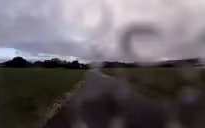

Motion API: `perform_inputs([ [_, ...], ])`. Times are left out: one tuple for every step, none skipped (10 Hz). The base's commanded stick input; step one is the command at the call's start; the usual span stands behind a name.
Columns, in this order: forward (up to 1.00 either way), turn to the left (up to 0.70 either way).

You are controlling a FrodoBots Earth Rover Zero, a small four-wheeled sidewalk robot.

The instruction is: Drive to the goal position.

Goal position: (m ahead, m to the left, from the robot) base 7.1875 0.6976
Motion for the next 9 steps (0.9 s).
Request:
perform_inputs([
  [0.7, 0.0],
  [0.7, 0.0],
  [0.7, 0.0],
  [0.7, 0.0],
  [0.7, 0.0],
  [0.7, 0.0],
  [0.7, 0.0],
  [0.7, 0.0],
  [0.7, 0.0],
])
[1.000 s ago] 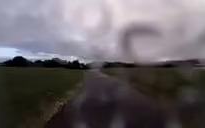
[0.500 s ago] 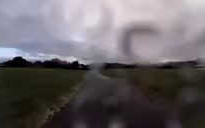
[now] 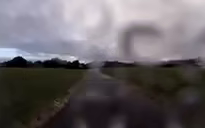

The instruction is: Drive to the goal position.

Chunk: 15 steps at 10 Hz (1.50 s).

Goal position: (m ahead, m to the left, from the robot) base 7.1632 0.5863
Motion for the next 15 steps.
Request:
perform_inputs([
  [0.7, 0.0],
  [0.7, 0.0],
  [0.7, 0.0],
  [0.7, 0.0],
  [0.7, 0.0],
  [0.7, 0.0],
  [0.7, 0.0],
  [0.7, 0.0],
  [0.7, 0.0],
  [0.7, 0.0],
  [0.7, 0.0],
  [0.7, 0.0],
  [0.7, 0.0],
  [0.7, 0.0],
  [0.7, 0.0],
])
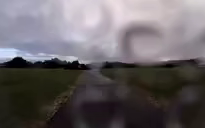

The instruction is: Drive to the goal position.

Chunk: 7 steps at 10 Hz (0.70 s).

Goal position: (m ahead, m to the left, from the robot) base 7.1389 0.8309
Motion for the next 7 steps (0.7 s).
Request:
perform_inputs([
  [0.7, 0.0],
  [0.7, 0.0],
  [0.7, 0.0],
  [0.7, 0.0],
  [0.7, 0.0],
  [0.7, 0.0],
  [0.7, 0.0],
])
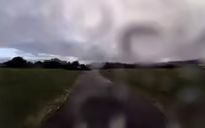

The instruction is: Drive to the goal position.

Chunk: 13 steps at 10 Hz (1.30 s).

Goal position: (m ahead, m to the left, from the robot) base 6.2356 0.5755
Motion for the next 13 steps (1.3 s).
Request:
perform_inputs([
  [0.7, 0.0],
  [0.7, 0.0],
  [0.7, 0.0],
  [0.7, 0.01],
  [0.7, 0.06],
  [0.7, 0.14],
  [0.7, 0.14],
  [0.7, 0.14],
  [0.7, 0.07],
  [0.7, 0.01],
  [0.7, 0.0],
  [0.7, 0.0],
  [0.7, 0.0],
])
